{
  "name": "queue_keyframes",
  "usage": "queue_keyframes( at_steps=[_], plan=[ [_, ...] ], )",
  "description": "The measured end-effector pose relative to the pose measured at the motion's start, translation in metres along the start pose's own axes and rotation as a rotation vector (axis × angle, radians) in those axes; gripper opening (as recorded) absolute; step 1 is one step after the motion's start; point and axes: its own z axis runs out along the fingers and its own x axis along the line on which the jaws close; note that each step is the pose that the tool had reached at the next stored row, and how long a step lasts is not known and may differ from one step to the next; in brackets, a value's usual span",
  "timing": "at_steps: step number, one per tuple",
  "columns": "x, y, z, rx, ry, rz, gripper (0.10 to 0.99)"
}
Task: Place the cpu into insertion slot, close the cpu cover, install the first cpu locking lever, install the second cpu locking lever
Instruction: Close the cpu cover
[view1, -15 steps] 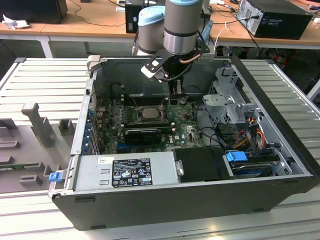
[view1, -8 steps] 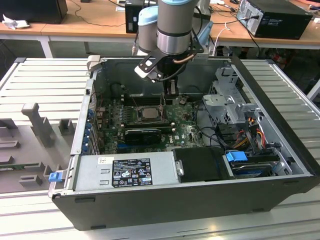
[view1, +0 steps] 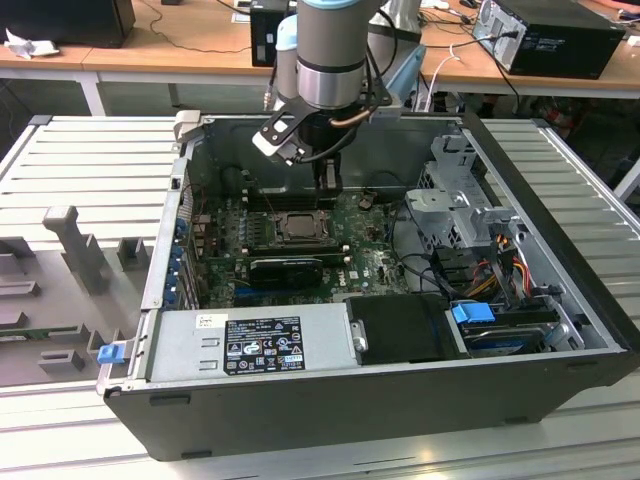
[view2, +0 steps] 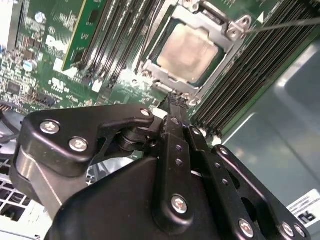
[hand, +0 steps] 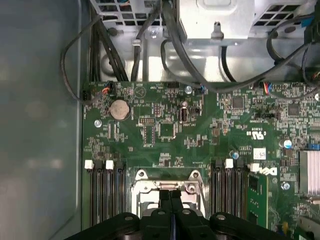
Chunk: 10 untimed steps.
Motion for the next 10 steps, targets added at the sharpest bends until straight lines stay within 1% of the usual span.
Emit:
queue_keyframes(
  at_steps=[2,3,5,7,8,9,10],
  plan=[
    [-0.0001,-0.0048,0.0013,0.000,0.0004,0.000,0.106],
    [-0.0002,-0.0069,0.0054,0.000,0.0009,-0.001,0.106],
    [-0.0004,-0.0073,0.0091,0.000,0.0034,-0.006,0.106],
    [-0.0005,-0.0095,0.0154,0.000,0.0051,-0.016,0.106],
    [-0.0006,-0.0144,0.0189,0.001,0.0057,-0.022,0.106],
    [-0.0007,-0.0192,0.0195,0.001,0.0058,-0.025,0.106],
    [-0.0007,-0.0220,0.0195,0.001,0.0062,-0.025,0.106]
  ],
)
